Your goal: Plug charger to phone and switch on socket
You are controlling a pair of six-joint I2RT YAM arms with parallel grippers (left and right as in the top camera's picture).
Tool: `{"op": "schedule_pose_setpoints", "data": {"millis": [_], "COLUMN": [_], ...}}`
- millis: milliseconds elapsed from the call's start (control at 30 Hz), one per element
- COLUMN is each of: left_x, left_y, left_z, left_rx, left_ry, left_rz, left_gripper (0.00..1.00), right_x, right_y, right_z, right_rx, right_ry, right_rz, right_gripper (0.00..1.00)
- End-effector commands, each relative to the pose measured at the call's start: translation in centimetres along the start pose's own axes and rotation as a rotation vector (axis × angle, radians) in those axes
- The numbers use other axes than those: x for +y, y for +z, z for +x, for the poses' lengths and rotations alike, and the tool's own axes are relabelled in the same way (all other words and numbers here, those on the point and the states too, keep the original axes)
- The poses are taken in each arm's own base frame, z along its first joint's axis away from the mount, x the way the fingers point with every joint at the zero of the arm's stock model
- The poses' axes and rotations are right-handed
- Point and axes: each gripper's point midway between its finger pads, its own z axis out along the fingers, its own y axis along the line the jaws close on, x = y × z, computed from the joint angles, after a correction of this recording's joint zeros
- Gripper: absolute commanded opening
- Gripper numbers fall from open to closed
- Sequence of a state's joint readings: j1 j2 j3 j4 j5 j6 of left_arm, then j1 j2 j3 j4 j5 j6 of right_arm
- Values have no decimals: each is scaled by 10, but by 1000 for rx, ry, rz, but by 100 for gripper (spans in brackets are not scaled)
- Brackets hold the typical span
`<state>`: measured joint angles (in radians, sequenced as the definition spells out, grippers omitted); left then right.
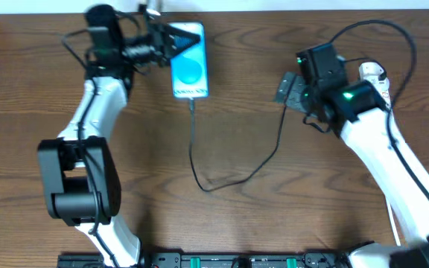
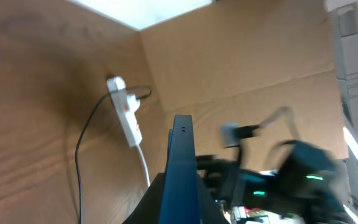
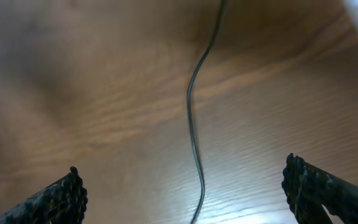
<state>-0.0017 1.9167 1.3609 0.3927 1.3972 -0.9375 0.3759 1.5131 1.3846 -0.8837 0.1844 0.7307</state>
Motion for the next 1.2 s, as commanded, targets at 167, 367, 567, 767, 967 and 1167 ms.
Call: {"op": "schedule_pose_setpoints", "data": {"millis": [167,367,567,767,967,1167], "left_x": [61,114,143,153,156,161], "left_y": [39,61,81,99,110,112], "left_z": [36,84,133,161,172,176], "left_rx": [-89,-77,1,33,32,11], "left_ry": [-88,-170,-171,-120,-75,-40], "left_rz": [-172,-369,-558,-681,-738,-801], "left_gripper": [7,7,7,7,7,8], "right_x": [-19,-23,-23,-24,-27,-29], "right_y": [-31,-30,-30,-30,-30,-30], "right_z": [-12,-7,-7,-6,-2,0], "right_rx": [-83,-60,-60,-57,-43,-32], "right_ry": [24,16,16,15,11,7], "right_rz": [45,66,66,68,81,91], "right_gripper": [99,99,99,99,99,99]}}
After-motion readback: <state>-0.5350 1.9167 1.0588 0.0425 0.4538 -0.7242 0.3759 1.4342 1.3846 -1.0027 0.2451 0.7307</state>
